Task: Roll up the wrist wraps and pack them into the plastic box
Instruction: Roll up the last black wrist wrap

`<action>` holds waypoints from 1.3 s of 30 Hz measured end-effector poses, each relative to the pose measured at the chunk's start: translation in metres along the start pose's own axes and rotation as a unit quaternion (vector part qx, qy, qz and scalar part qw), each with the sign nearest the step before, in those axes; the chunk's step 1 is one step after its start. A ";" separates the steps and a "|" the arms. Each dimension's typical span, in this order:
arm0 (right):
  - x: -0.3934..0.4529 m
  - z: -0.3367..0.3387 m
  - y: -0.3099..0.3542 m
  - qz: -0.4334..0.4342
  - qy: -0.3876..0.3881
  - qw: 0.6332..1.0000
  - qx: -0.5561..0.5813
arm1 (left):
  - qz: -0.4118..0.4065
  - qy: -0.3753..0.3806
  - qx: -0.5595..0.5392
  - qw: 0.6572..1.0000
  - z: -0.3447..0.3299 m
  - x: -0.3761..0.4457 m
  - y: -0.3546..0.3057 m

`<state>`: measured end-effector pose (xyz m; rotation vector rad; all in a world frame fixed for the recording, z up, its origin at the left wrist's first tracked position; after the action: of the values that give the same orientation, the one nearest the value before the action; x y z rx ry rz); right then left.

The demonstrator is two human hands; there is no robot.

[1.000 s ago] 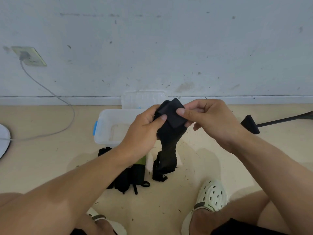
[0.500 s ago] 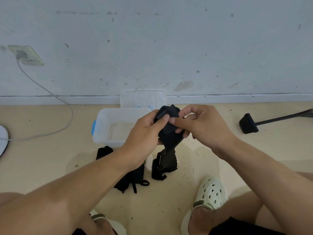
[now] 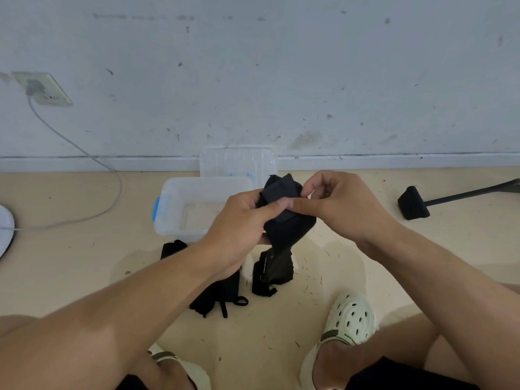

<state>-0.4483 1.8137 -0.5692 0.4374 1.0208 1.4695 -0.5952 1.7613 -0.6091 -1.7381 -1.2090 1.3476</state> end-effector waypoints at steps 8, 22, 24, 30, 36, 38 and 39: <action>-0.003 0.001 0.016 0.061 0.059 0.996 0.006 | 0.050 0.042 0.013 0.998 -0.006 0.000 0.003; -0.001 0.007 0.024 0.095 0.029 0.995 -0.033 | 0.046 -0.007 -0.064 0.997 0.005 -0.001 -0.002; -0.002 0.003 0.022 0.081 0.065 0.993 -0.055 | 0.038 -0.024 -0.060 0.997 0.011 0.001 -0.002; -0.002 0.003 0.018 0.056 0.057 0.997 0.005 | 0.012 -0.035 0.016 0.999 0.018 0.004 -0.004; -0.003 -0.010 0.010 0.018 0.112 0.993 0.038 | -0.006 -0.025 0.067 0.997 0.015 0.005 -0.002; -0.003 -0.009 0.012 0.033 0.096 0.995 0.023 | -0.005 -0.025 0.072 0.997 0.015 0.004 -0.001; -0.002 -0.007 0.012 0.041 0.082 0.996 0.011 | 0.000 -0.025 0.072 0.997 0.015 0.004 -0.001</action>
<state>-0.4606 1.8109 -0.5624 0.3822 1.1620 1.5895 -0.6091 1.7644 -0.6144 -1.6110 -1.1100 1.4501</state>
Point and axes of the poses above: each hand's wrist, its own x-axis towards the middle knuckle, its own z-axis out of the back of the hand, y = z × x, the point moved 10 cm from there along x, towards the middle knuckle, and after that the axes turned 8 degrees about -x, right-handed, at the moved point
